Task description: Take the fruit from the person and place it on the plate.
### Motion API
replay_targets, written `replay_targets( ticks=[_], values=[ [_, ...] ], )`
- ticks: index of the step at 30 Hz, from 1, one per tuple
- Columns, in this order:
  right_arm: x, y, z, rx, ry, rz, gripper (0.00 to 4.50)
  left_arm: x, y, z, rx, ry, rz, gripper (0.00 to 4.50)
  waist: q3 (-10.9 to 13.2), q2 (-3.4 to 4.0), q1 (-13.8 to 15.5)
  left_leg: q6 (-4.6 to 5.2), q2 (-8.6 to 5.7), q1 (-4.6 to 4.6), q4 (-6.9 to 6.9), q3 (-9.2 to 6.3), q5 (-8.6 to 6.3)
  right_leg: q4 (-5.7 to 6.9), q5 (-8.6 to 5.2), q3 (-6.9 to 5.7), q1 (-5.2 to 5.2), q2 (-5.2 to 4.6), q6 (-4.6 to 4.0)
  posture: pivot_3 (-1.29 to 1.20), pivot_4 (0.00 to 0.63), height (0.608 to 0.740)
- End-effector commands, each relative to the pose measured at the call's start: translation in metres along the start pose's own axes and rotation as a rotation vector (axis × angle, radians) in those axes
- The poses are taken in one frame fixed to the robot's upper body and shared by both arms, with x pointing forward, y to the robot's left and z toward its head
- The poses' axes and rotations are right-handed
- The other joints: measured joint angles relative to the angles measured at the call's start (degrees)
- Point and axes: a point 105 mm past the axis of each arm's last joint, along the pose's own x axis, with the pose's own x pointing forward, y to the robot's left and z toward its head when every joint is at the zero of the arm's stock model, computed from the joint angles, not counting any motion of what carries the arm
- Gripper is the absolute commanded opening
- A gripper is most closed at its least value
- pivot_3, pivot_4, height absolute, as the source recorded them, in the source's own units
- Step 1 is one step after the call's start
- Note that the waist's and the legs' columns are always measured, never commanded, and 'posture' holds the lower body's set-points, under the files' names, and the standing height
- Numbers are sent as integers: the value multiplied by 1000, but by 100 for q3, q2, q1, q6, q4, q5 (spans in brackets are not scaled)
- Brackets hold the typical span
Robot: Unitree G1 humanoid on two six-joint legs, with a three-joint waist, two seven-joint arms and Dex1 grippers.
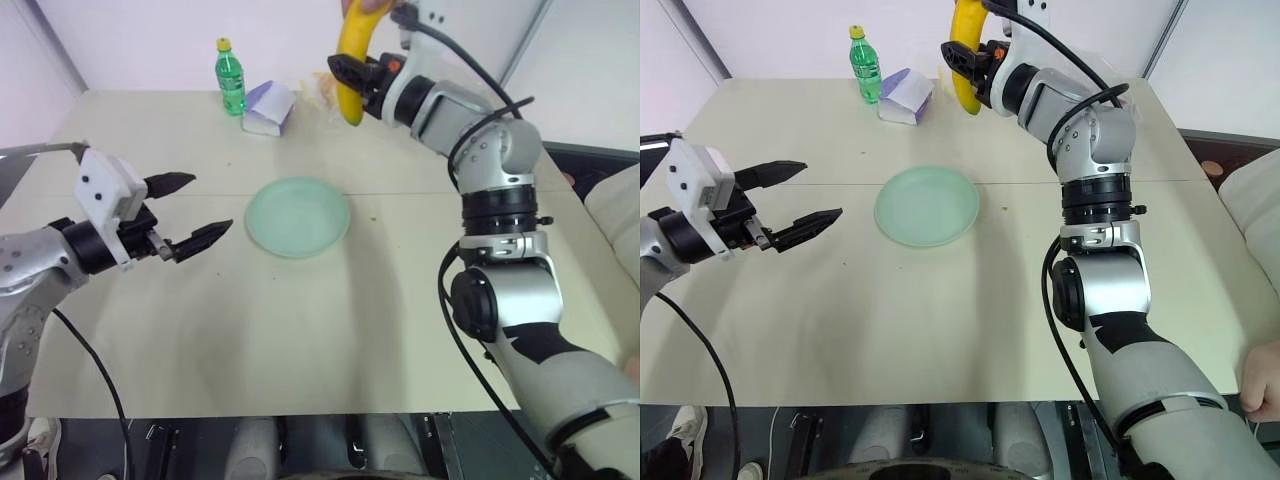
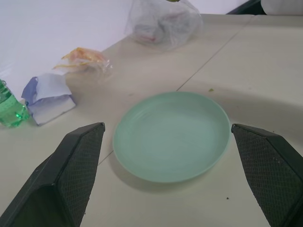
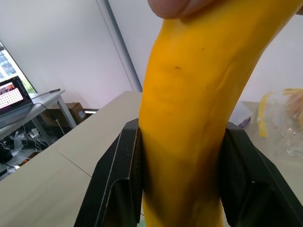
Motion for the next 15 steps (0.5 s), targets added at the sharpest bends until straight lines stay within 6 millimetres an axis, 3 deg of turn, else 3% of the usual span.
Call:
replay_targets(
  ticks=[1,5,15],
  values=[
    [0,15,21,-54,-57,48,1444,-2,1,10,40,-33,16,4500,0,0,0,0,0,0,0,0,0,0,0,0,0,0,0,0,150,731],
    [-2,10,4,-140,-9,28,1444,-4,6,11,6,-54,51,4500,0,0,0,0,0,0,-1,0,0,0,0,0,0,0,0,0,150,731],
    [-14,33,-117,-79,280,69,1444,-23,2,-9,-84,32,102,4500,1,1,-17,0,3,0,-8,-1,0,0,0,1,-6,0,0,0,150,731]
  ],
)
